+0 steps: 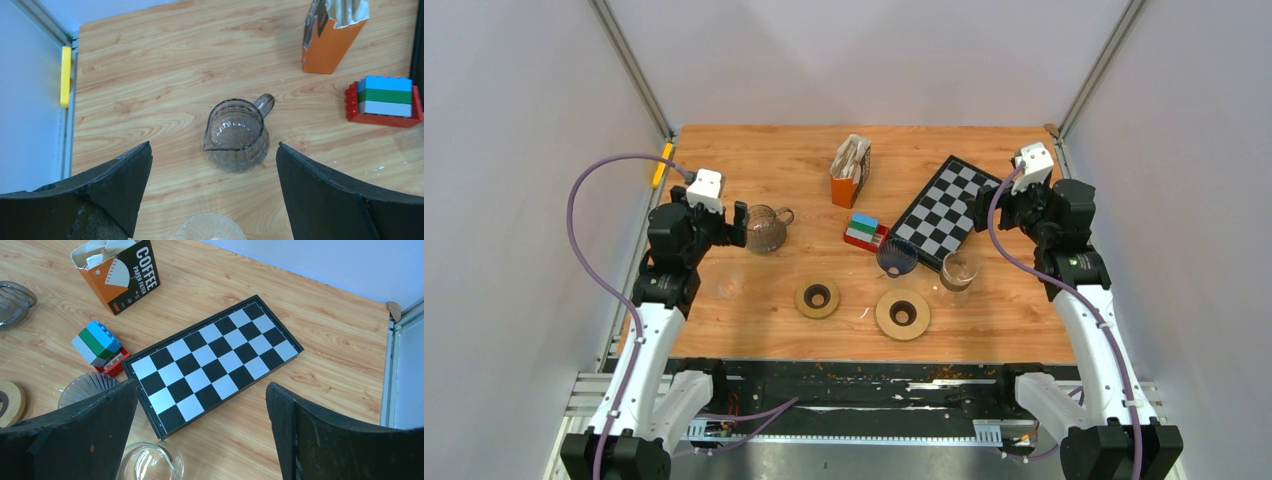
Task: Place the coffee filter in the dripper
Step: Move the coffee server to the center of the board.
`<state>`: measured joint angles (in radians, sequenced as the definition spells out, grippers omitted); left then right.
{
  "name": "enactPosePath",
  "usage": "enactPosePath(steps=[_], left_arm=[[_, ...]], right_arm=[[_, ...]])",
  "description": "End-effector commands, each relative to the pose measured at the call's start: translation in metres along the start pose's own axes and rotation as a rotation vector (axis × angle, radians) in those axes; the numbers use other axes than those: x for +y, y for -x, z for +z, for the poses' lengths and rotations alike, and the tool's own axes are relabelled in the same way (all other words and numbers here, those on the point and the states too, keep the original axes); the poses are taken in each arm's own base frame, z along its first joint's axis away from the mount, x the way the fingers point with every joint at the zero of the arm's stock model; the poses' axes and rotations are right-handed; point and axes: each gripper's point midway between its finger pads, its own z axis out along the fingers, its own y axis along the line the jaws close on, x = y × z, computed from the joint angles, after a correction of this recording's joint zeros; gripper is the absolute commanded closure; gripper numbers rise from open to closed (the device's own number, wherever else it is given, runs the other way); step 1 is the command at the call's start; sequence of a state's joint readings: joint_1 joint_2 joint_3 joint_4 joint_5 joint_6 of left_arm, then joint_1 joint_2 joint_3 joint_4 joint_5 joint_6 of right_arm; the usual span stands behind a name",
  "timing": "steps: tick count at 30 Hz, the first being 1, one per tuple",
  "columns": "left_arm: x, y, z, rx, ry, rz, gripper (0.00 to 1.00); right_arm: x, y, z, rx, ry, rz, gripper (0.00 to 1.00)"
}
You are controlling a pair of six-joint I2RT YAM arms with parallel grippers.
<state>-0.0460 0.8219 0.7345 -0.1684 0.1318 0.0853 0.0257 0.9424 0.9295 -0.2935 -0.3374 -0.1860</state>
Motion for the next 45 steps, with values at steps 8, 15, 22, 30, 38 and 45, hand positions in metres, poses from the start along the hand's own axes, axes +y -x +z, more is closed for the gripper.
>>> enactPosePath(steps=[8, 15, 22, 30, 38, 45], left_arm=[[-0.04, 0.032, 0.023, 0.009, -0.16, 0.068, 0.0], [-0.08, 0.048, 0.08, 0.056, -0.298, -0.012, 0.08], [-0.105, 0.068, 0.141, 0.106, -0.361, -0.138, 0.22], [-0.108, 0.056, 0.157, 0.133, -0.361, -0.146, 0.25], [-0.077, 0.007, 0.105, 0.312, -0.311, 0.177, 0.26], [-0.052, -0.047, 0.061, 0.523, -0.278, 0.339, 0.27]], right_arm=[[0.013, 0.005, 0.003, -0.038, 0.078, -0.029, 0.0], [0.014, 0.003, 0.003, -0.035, 0.085, -0.042, 0.0], [0.012, -0.003, 0.005, -0.019, 0.083, -0.053, 0.0], [0.014, -0.005, 0.007, -0.011, 0.1, -0.067, 0.0], [0.017, -0.01, 0.008, 0.004, 0.13, -0.1, 0.0], [0.023, -0.016, 0.012, 0.03, 0.171, -0.099, 0.0]])
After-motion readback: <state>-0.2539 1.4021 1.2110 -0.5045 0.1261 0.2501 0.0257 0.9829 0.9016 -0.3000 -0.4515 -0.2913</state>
